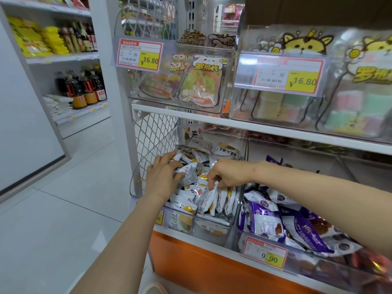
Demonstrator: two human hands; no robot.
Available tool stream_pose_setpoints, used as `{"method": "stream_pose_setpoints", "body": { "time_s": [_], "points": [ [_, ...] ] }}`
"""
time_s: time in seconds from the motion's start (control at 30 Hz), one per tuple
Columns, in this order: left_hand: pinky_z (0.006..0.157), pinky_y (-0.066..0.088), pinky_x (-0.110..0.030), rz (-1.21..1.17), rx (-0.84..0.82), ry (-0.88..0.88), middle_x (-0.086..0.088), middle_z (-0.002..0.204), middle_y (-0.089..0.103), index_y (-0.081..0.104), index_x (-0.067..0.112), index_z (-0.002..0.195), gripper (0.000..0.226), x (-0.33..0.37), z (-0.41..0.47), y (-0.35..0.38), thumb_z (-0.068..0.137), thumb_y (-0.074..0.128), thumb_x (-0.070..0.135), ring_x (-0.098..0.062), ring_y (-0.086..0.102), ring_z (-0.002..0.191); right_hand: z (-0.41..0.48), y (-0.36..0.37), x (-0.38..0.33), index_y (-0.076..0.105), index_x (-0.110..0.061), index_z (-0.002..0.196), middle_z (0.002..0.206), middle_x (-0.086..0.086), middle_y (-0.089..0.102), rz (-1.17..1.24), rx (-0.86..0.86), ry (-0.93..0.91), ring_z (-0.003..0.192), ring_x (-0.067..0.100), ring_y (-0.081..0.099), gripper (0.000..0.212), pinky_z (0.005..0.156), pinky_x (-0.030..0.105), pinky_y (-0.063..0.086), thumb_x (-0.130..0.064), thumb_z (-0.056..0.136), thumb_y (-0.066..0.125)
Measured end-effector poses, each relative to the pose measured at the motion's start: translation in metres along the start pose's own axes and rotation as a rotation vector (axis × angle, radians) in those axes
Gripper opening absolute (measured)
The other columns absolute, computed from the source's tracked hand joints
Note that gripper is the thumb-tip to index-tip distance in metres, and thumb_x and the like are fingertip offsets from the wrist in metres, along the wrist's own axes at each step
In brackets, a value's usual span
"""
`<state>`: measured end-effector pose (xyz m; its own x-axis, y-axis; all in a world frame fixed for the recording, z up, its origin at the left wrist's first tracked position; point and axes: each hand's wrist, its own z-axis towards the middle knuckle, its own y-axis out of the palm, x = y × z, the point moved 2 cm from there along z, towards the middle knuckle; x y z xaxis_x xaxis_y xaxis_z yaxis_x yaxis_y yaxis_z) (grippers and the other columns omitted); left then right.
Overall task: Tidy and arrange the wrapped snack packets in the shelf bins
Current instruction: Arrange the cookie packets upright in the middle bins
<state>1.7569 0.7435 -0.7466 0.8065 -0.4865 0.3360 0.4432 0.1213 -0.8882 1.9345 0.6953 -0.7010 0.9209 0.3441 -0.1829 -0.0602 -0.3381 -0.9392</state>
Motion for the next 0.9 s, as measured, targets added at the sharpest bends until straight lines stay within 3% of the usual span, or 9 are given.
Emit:
{"method": "stream_pose_setpoints", "body": {
  "time_s": [0.1, 0.17, 0.23, 0.33, 0.47, 0.6, 0.7, 0.83, 0.9],
  "points": [
    [0.103, 0.026, -0.036, -0.020, -0.002, -0.024, 0.008, 0.150, 0.028, 0.059, 0.023, 0.122, 0.031, 0.001, 0.001, 0.000, 0.093, 0.054, 0.033, -0.017, 0.023, 0.136, -0.006, -0.008, 0.003, 0.070, -0.009, 0.106, 0.107, 0.006, 0.069, 0.059, 0.096, 0.018, 0.093, 0.015, 0.064, 0.021, 0.084, 0.022, 0.049, -0.004, 0.087, 0.062],
    [0.103, 0.026, -0.036, -0.027, 0.000, -0.031, 0.008, 0.150, 0.028, 0.059, 0.022, 0.121, 0.031, 0.002, 0.002, 0.000, 0.093, 0.054, 0.032, -0.017, 0.023, 0.136, -0.014, -0.019, 0.006, 0.070, -0.007, 0.105, 0.098, 0.000, 0.067, 0.116, 0.194, 0.047, 0.077, -0.005, 0.059, 0.020, 0.072, 0.004, 0.042, -0.002, 0.088, 0.060],
    [0.103, 0.025, -0.035, -0.037, 0.002, -0.036, 0.008, 0.150, 0.029, 0.060, 0.021, 0.120, 0.030, 0.002, 0.002, 0.000, 0.093, 0.054, 0.031, -0.017, 0.023, 0.135, -0.020, -0.031, 0.016, 0.070, -0.009, 0.101, 0.086, -0.009, 0.060, 0.219, 0.327, 0.103, 0.064, -0.011, 0.051, 0.019, 0.062, -0.002, 0.037, -0.001, 0.086, 0.062],
    [0.103, 0.025, -0.035, -0.033, 0.000, -0.034, 0.009, 0.150, 0.028, 0.060, 0.022, 0.119, 0.029, 0.002, 0.001, -0.001, 0.093, 0.055, 0.031, -0.016, 0.023, 0.135, -0.023, -0.044, 0.039, 0.067, -0.013, 0.093, 0.077, -0.015, 0.056, 0.387, 0.472, 0.203, 0.065, -0.008, 0.049, 0.022, 0.058, 0.003, 0.036, 0.005, 0.087, 0.055],
    [0.103, 0.026, -0.035, -0.025, -0.004, -0.027, 0.009, 0.151, 0.027, 0.060, 0.022, 0.119, 0.030, 0.003, 0.001, -0.001, 0.092, 0.055, 0.033, -0.016, 0.023, 0.136, -0.024, -0.046, 0.061, 0.059, -0.012, 0.072, 0.069, 0.000, 0.055, 0.697, 0.571, 0.245, 0.057, 0.000, 0.052, 0.036, 0.053, 0.013, 0.040, 0.016, 0.087, 0.044],
    [0.104, 0.025, -0.035, -0.024, -0.002, -0.025, 0.009, 0.151, 0.027, 0.060, 0.022, 0.120, 0.030, 0.003, 0.001, -0.001, 0.092, 0.054, 0.033, -0.016, 0.023, 0.136, -0.030, -0.047, 0.060, 0.057, -0.013, 0.073, 0.072, 0.002, 0.054, 0.865, 0.617, 0.229, 0.055, -0.003, 0.056, 0.035, 0.051, 0.007, 0.041, 0.017, 0.087, 0.046],
    [0.105, 0.024, -0.034, -0.033, -0.012, -0.024, 0.009, 0.151, 0.027, 0.060, 0.023, 0.119, 0.030, 0.004, 0.001, -0.002, 0.092, 0.055, 0.034, -0.016, 0.023, 0.136, -0.032, -0.046, 0.054, 0.058, -0.009, 0.076, 0.073, 0.003, 0.054, 0.896, 0.618, 0.197, 0.053, -0.004, 0.057, 0.030, 0.052, 0.009, 0.042, 0.017, 0.087, 0.047],
    [0.107, 0.020, -0.035, -0.106, -0.124, -0.014, 0.008, 0.151, 0.027, 0.062, 0.023, 0.116, 0.028, 0.002, 0.003, -0.005, 0.089, 0.061, 0.029, -0.017, 0.022, 0.137, -0.029, -0.044, 0.041, 0.064, -0.001, 0.098, 0.075, -0.003, 0.058, 0.766, 0.576, 0.180, 0.063, 0.000, 0.056, 0.018, 0.058, 0.010, 0.046, 0.011, 0.087, 0.054],
    [0.107, 0.023, -0.033, -0.213, -0.139, -0.013, 0.004, 0.148, 0.034, 0.064, 0.021, 0.112, 0.024, -0.001, 0.004, -0.009, 0.088, 0.064, 0.024, -0.018, 0.028, 0.135, -0.028, -0.042, 0.034, 0.068, -0.007, 0.089, 0.076, -0.006, 0.062, 0.687, 0.508, 0.160, 0.066, -0.001, 0.058, 0.018, 0.062, 0.009, 0.048, 0.008, 0.084, 0.059]
  ]
}}
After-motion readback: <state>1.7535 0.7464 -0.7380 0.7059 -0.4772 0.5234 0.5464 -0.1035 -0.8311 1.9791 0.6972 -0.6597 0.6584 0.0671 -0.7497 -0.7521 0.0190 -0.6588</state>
